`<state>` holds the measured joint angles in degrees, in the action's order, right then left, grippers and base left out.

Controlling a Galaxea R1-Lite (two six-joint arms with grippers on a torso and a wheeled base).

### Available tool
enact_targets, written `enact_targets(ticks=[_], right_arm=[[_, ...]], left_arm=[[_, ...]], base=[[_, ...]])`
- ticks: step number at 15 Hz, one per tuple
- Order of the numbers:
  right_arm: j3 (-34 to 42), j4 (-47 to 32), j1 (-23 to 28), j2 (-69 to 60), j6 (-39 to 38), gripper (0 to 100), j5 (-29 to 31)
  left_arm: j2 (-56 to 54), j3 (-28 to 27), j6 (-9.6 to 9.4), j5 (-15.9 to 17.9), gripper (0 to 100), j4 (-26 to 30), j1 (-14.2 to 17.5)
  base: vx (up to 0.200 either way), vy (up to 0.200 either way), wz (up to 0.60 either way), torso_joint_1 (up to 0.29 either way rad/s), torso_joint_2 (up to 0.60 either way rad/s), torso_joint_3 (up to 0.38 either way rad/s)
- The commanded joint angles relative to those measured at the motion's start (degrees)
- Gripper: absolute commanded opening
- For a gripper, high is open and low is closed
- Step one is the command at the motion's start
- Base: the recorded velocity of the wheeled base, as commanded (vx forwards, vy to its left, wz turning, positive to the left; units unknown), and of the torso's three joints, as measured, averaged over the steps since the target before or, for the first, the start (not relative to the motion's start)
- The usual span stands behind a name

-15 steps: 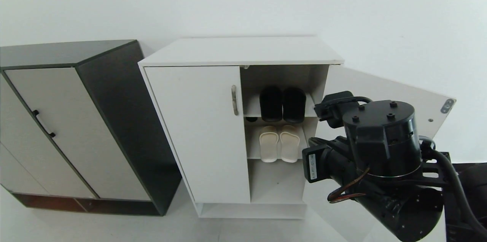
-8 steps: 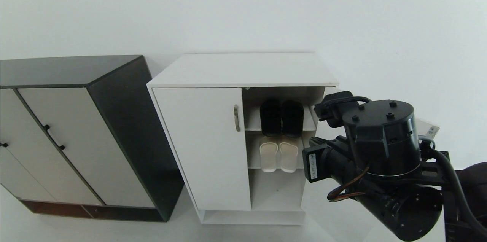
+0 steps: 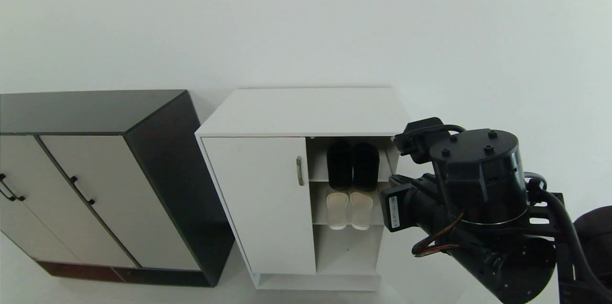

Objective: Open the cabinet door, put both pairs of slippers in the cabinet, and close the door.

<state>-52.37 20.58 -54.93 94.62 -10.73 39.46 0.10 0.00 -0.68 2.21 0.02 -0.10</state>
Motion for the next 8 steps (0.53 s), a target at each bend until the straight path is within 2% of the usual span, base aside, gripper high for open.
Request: enact_targets(ticks=[1,4,8], right_arm=[[0.16,-0.01,0.0,0.39,0.01,0,0.0],[0.16,-0.01,0.0,0.56,0.01,0,-0.09],[0.16,-0.01,0.0,0.39,0.01,0,0.0]], left_arm=[[-0.01,0.0,-0.02,-0.01,0,0.06,0.01],[-0.01,0.0,-0.11,0.08,0,0.06,0.01],[-0.01,0.0,-0.11,0.08,0,-0.02,0.01]], base=[[0.0,0.0,0.0,0.168,-0.39,-0.227],[0.0,0.0,0.0,0.066,-0.13,-0.077],[0.0,0.0,0.0,0.0,0.0,0.0]])
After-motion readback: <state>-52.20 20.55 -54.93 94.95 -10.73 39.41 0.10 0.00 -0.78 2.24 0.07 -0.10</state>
